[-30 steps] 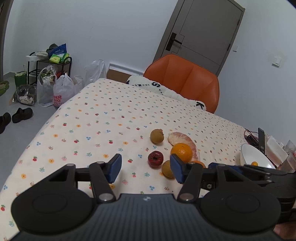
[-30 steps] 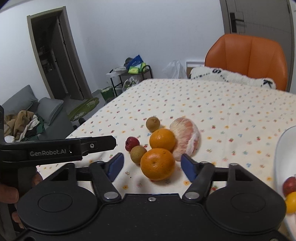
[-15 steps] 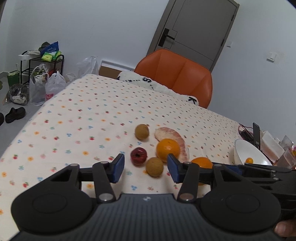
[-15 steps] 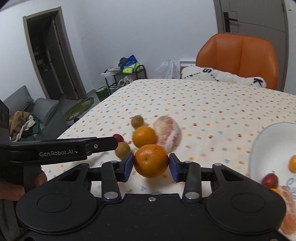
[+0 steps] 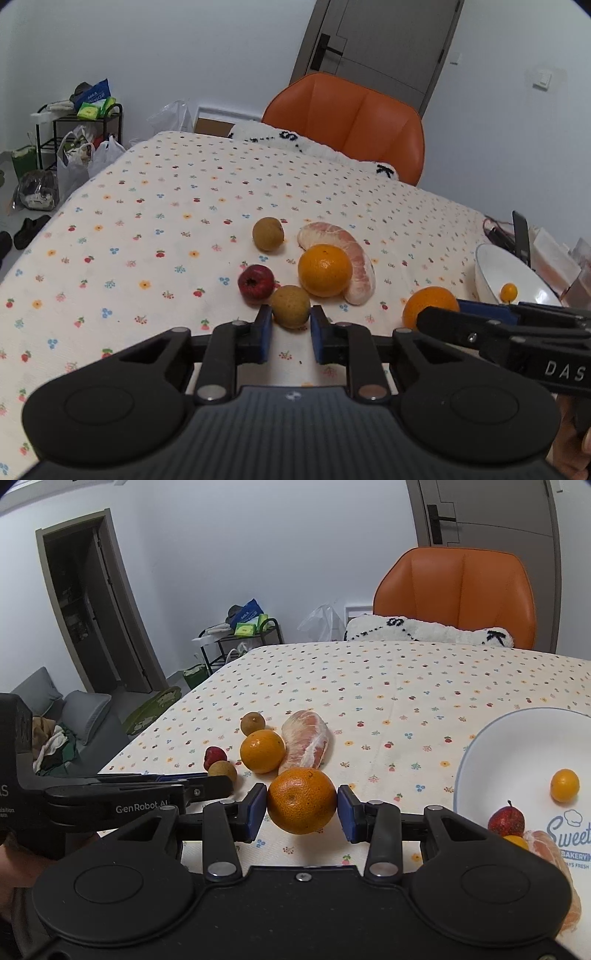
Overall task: Organize fruits
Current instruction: 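Grasp a large orange with the right gripper while the left grasps a kiwi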
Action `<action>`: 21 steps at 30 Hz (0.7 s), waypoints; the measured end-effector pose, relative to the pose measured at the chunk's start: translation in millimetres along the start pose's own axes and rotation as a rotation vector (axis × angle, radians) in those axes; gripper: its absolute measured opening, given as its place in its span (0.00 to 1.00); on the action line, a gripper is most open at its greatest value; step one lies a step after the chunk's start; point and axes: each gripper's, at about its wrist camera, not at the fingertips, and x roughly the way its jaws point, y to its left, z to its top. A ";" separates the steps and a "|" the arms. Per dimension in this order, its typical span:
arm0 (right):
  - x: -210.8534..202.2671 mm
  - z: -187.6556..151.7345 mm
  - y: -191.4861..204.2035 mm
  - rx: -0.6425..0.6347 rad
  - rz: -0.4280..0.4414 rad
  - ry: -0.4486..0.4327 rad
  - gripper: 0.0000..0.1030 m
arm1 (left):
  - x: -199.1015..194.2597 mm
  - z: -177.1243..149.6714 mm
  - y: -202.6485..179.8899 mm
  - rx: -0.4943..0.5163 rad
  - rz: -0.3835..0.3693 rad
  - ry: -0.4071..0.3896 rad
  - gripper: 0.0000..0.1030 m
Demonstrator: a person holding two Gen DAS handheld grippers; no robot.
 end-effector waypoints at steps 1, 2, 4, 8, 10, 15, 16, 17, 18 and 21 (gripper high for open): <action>-1.1 -0.3 -0.9 0.003 0.001 -0.002 0.38 | -0.8 -0.1 -1.3 0.003 0.001 0.001 0.20; -2.4 -0.8 -1.7 0.006 0.002 -0.005 0.38 | -2.1 -0.2 -3.1 0.005 0.000 -0.001 0.20; -5.3 -1.5 -3.1 0.009 0.006 -0.015 0.38 | -5.9 0.0 -7.3 0.014 0.000 -0.010 0.19; -13.4 -2.2 -5.4 0.015 0.010 -0.036 0.38 | -12.5 1.1 -16.0 0.026 -0.002 -0.023 0.18; -17.6 -2.5 -6.6 0.020 0.009 -0.047 0.38 | -14.5 2.1 -19.5 0.030 0.001 -0.030 0.17; -28.3 -1.7 -11.4 0.031 0.007 -0.080 0.38 | -20.9 5.4 -31.8 0.048 0.002 -0.055 0.14; -30.1 -1.6 -13.0 0.034 0.006 -0.085 0.38 | -21.4 6.0 -35.1 0.053 0.001 -0.059 0.13; -32.0 -2.0 -14.7 0.037 0.006 -0.090 0.38 | -21.7 6.3 -37.6 0.057 0.000 -0.059 0.10; -33.8 -2.3 -16.3 0.040 0.005 -0.094 0.38 | -21.9 6.4 -39.7 0.059 -0.003 -0.057 0.08; -40.3 -4.8 -22.0 0.049 0.000 -0.105 0.38 | -21.0 5.6 -46.2 0.066 0.000 -0.051 0.08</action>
